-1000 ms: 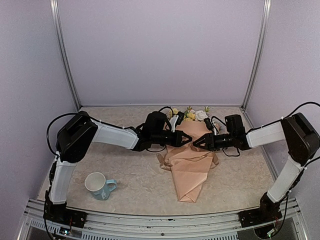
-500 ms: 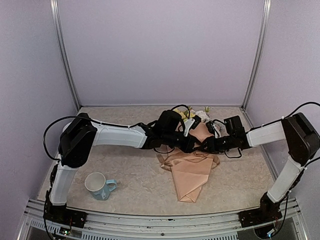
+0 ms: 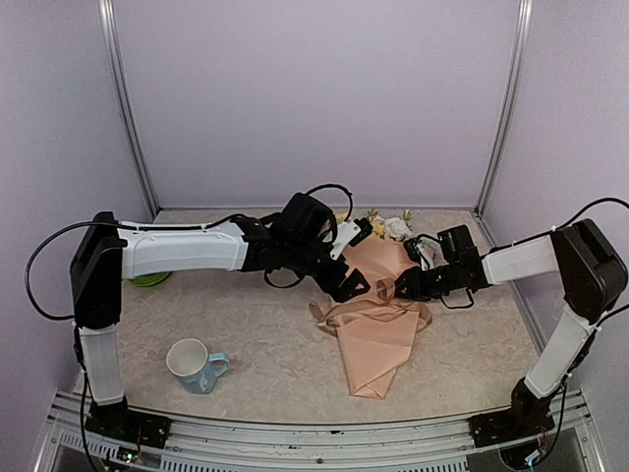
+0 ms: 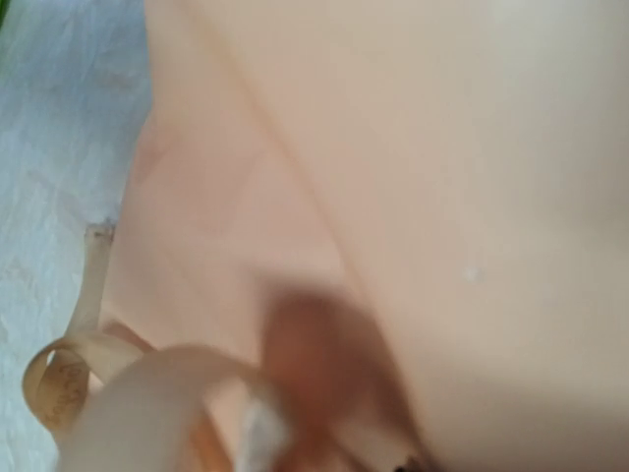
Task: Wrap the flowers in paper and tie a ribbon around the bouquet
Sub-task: Place the left side of the ribbon on the folded bouquet, then cross the ribbon over the folded bouquet.
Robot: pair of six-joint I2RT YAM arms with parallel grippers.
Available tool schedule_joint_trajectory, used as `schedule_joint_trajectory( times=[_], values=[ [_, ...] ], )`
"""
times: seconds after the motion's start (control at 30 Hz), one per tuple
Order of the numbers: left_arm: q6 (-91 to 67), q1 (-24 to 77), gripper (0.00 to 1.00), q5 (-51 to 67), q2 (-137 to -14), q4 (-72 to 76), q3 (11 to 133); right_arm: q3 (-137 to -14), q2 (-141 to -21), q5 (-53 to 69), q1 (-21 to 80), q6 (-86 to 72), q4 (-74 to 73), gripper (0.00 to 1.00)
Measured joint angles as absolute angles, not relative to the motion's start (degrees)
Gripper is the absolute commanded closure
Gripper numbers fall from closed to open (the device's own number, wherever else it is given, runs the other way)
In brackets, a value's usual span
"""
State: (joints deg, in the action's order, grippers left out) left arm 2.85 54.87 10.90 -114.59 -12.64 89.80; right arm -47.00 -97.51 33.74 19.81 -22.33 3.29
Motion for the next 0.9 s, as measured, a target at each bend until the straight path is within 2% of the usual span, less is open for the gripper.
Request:
schedule_joint_trajectory(
  times=[0.07,0.1,0.2,0.27,0.4,0.47,0.53,0.6,0.83,0.9],
  values=[
    [5.23,52.75,0.01,7.97,-112.05,-16.86,88.42,-47.05,-97.51,33.71,19.81,-22.13,3.18,0.66],
    [6.17,52.07,0.07,6.87,-111.35,-18.2,87.57,-47.07,-97.51,33.71,19.81,-22.09,3.11,0.66],
    [9.89,49.87,0.4,3.38,-110.3,-21.89,83.2,-47.22,-97.67,33.8,19.81,-22.0,3.03,0.66],
    [13.23,49.41,0.49,2.52,-110.65,-24.4,80.51,-47.33,-98.0,33.85,19.81,-21.89,2.94,0.66],
    [16.32,49.3,0.5,2.68,-114.78,-29.04,82.52,-47.59,-98.59,33.89,19.81,-21.87,2.79,0.66],
    [15.81,48.45,0.44,2.74,-118.37,-29.87,86.04,-47.7,-98.59,34.02,19.81,-21.85,2.74,0.66],
    [15.49,47.03,0.34,2.94,-120.75,-29.82,87.64,-47.77,-98.59,34.04,19.81,-21.8,2.74,0.66],
    [15.86,45.93,0.29,3.44,-121.95,-30.09,87.61,-47.81,-98.59,34.04,19.81,-21.65,2.7,0.66],
    [18.57,48.03,0.38,5.78,-123.37,-28.45,87.46,-47.86,-98.59,34.04,19.81,-21.45,2.48,0.66],
    [18.81,48.4,0.47,8.03,-123.85,-27.2,87.53,-47.86,-98.59,34.06,19.81,-21.45,2.46,0.66]
  ],
)
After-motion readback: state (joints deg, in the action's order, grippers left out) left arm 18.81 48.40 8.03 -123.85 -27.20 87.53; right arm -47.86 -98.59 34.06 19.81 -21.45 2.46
